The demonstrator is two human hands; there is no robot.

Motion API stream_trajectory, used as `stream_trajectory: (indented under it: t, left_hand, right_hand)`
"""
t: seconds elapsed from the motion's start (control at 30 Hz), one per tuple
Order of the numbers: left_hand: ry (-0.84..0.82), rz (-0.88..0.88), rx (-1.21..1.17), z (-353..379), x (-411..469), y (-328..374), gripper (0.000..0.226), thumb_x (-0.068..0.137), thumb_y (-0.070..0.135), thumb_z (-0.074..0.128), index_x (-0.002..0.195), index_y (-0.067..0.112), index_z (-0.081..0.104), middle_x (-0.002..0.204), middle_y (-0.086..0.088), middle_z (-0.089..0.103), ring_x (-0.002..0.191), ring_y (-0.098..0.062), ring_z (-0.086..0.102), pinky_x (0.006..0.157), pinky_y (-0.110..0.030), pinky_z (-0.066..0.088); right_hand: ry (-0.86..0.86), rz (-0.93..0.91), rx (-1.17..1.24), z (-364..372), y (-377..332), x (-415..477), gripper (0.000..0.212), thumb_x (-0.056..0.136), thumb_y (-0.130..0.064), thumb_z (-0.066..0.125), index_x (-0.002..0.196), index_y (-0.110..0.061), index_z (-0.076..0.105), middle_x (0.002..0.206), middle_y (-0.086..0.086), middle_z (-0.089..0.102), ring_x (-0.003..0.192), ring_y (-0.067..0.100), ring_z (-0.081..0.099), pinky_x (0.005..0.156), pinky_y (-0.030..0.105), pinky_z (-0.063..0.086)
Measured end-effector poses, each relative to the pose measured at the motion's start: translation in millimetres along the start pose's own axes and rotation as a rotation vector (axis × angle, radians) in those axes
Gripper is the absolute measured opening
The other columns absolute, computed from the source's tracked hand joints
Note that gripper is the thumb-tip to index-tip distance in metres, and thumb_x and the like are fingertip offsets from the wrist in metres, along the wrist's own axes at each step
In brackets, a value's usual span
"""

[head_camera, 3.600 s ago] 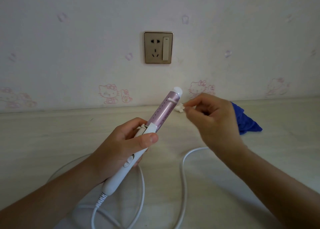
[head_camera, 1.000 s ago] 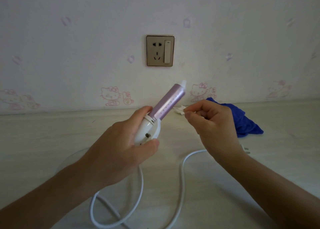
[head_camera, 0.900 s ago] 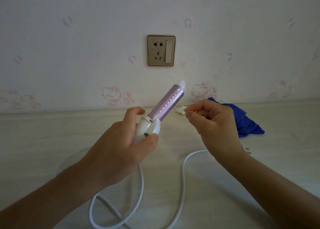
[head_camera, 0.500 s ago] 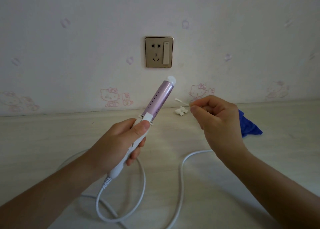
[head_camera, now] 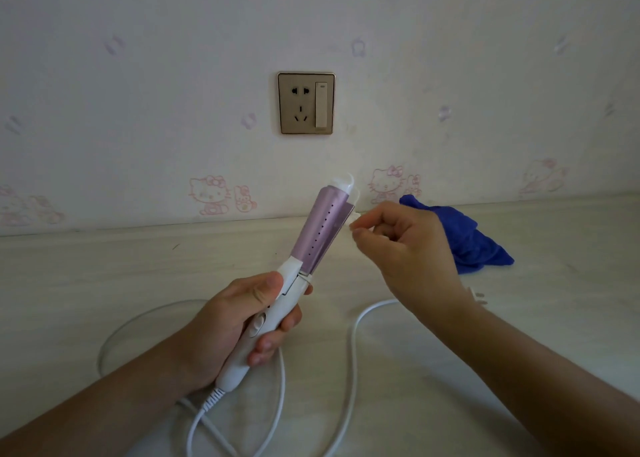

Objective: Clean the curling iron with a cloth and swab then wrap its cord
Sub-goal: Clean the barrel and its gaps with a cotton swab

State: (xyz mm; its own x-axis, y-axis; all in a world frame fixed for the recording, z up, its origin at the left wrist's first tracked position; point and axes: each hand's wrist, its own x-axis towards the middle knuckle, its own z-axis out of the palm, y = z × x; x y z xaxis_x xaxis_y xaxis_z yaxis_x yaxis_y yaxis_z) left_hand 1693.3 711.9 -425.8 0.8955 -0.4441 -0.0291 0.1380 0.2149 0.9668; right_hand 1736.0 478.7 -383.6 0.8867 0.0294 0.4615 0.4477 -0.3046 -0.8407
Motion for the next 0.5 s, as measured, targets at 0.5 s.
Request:
stream_trajectory:
  t: [0.5]
  left_hand:
    - [0.075,-0.044,-0.002,3.6,1.2,-0.4,0.061,0.090,0.053,0.059,0.114,-0.003,0.064,0.073,-0.012,0.053,0.042,-0.012,0.038,0.037,-0.019,0.036]
  right_hand:
    - [-0.044,0.011,-0.138,0.7,1.2,0.4,0.024,0.088,-0.008,0.070,0.074,-0.027,0.071,0.043,-0.011,0.050,0.041,0.003,0.040,0.054,0.038,0.054]
